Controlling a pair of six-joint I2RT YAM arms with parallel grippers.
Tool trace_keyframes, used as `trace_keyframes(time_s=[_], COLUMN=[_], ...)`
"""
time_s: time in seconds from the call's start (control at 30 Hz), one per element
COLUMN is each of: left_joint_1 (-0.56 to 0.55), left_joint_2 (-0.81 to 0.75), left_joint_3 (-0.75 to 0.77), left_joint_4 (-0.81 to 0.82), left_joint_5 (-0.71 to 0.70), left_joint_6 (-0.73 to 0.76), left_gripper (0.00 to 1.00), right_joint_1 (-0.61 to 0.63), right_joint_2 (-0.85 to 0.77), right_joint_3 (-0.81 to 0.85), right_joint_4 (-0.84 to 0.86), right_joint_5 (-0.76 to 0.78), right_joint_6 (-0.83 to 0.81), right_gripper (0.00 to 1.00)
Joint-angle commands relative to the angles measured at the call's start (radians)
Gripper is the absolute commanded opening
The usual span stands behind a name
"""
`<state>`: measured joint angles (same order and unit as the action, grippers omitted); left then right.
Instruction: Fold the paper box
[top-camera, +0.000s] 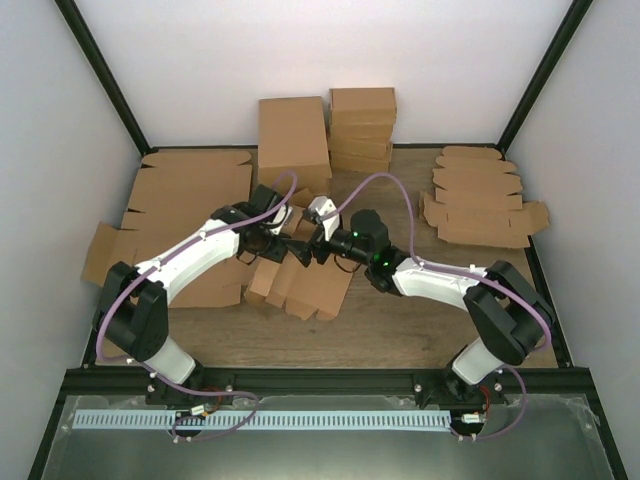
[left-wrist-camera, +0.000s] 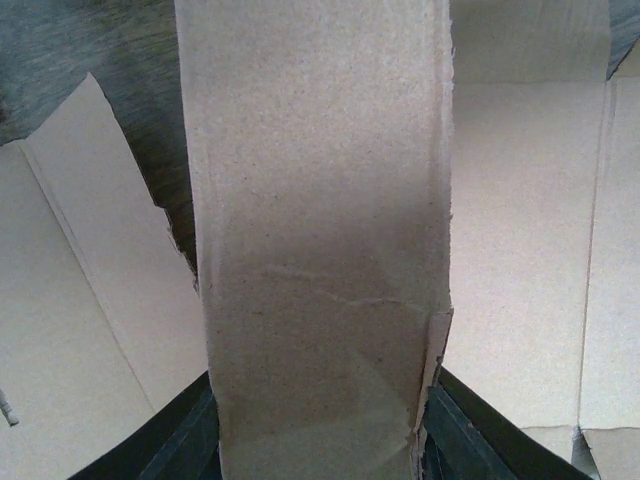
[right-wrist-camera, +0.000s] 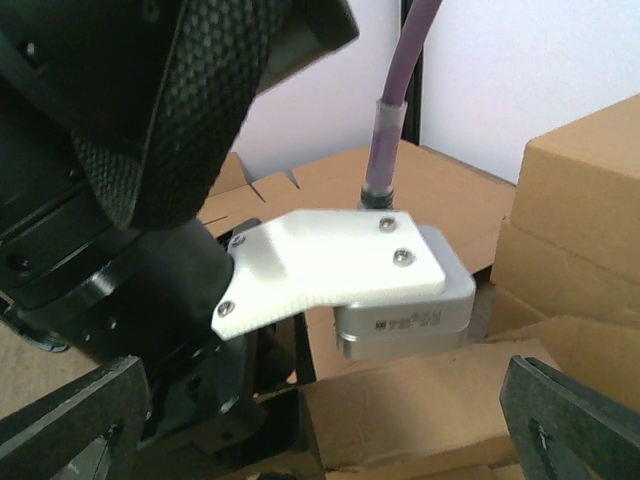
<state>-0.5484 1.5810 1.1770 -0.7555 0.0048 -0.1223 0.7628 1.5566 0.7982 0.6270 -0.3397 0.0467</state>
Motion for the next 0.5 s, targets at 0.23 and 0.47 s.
trace_keyframes(time_s=[0.23,0.47], left_joint_1=[0.005,0.007], left_joint_2=[-0.024,-0.027], left_joint_3=[0.005,0.004], left_joint_4=[0.020,0.018], left_joint_5=[0.012,0.015], left_joint_6=[0.019,0.023], left_gripper=[0.47,0.48], right_joint_1=[0.009,0.009], right_joint_2=[-0.007,0.039], right_joint_3=[0.041,0.084], right_joint_4=[-0.030,-0.074], right_joint_5=[-0.065,-0.051], right_joint_6=[-0.075,-0.086], right_gripper=[1.00,1.00])
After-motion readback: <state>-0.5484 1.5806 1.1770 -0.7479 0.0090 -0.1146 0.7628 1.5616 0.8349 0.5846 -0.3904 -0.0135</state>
